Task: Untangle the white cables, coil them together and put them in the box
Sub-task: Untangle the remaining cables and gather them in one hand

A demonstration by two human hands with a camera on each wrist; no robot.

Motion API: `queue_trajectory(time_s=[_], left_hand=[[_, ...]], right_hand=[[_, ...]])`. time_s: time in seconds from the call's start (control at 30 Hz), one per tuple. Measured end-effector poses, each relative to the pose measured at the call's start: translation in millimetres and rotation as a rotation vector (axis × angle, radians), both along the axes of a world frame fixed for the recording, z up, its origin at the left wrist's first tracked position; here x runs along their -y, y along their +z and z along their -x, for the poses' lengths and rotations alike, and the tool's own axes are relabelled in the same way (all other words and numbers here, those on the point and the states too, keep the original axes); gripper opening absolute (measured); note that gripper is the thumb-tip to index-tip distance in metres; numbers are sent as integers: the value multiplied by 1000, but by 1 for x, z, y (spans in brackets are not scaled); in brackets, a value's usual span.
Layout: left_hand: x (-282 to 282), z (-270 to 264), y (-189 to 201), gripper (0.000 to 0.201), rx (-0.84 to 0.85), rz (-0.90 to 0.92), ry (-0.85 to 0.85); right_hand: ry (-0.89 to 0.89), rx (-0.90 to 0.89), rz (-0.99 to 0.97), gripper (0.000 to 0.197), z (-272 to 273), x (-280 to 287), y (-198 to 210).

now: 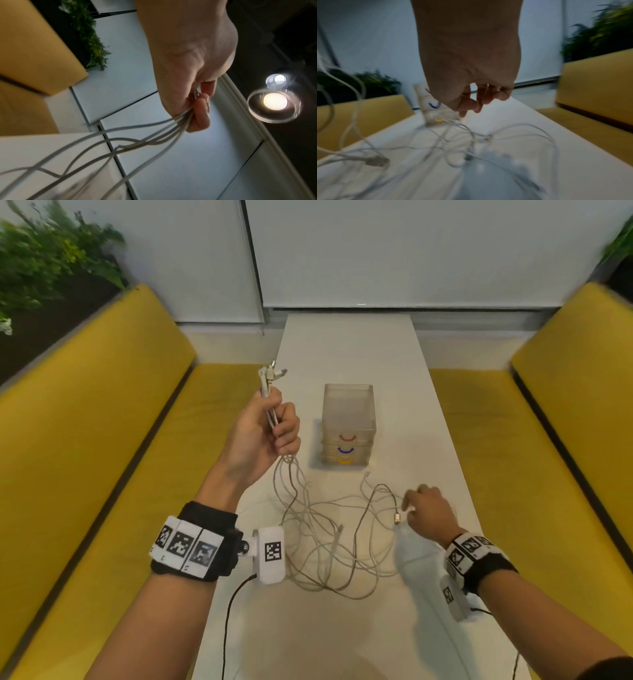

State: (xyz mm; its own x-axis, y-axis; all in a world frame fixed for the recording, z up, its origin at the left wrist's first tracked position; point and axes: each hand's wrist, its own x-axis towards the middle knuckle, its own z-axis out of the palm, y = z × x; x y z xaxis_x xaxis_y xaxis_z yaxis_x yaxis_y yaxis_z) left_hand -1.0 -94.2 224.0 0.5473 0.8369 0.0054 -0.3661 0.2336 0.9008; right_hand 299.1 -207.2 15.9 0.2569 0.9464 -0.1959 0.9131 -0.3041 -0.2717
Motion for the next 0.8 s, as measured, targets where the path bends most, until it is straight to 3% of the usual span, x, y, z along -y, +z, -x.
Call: queue_trajectory(time_s=[0.23,0.4,0.57,0.7,0.73,0.8], left_hand=[[14,14,29,30,209,44,-261],[22,12,12,28,183,181,-353],[26,20,-7,27,172,277,-355],[22,33,-13,28,114,247,-267],[20,36,-12,28,107,236,-243],[16,43,-11,29,98,218,-194]], right_hand=[[237,-487,-264,43,77,-48,17],[382,-727,-119,49,133,-71,29],[478,-713,19,29,171,-77,21],[195,-656,-120,20,178,-73,-9],[141,-619,-108,15,174,-71,-14],[214,-523,99,13,167,-66,-16]])
